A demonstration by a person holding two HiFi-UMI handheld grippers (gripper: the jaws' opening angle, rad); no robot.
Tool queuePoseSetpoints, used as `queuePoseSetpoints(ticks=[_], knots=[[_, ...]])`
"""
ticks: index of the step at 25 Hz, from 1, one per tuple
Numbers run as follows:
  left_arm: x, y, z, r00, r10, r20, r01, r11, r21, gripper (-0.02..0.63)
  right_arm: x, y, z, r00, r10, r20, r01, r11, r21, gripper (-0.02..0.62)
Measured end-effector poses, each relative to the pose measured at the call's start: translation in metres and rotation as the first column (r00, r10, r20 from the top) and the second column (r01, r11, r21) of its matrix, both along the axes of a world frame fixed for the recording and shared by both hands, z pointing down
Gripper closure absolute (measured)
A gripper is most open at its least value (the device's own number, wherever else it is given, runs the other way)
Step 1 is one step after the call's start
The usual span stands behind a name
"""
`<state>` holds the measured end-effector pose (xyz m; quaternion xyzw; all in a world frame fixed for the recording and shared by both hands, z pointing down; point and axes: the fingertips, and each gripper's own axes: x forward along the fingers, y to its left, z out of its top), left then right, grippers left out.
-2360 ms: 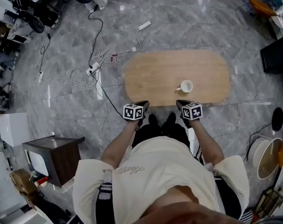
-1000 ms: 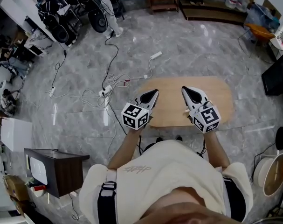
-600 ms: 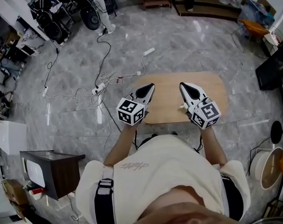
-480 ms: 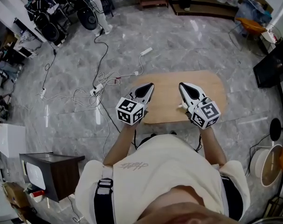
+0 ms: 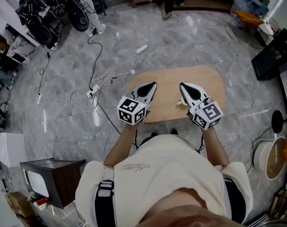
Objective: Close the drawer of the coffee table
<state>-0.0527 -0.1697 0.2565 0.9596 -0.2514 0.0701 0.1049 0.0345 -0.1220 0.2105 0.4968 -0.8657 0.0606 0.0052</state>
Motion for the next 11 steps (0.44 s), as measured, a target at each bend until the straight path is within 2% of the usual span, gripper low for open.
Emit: queuePoseSetpoints(ticks=[11], knots=[[0.001,-0.003,0.01,1.0,-0.019,0.009,0.019,1.0,-0.014,0.601,0.005,0.001,0.012,1.0,-0.011,0.012,0.011,1.0,-0.027,0.601]])
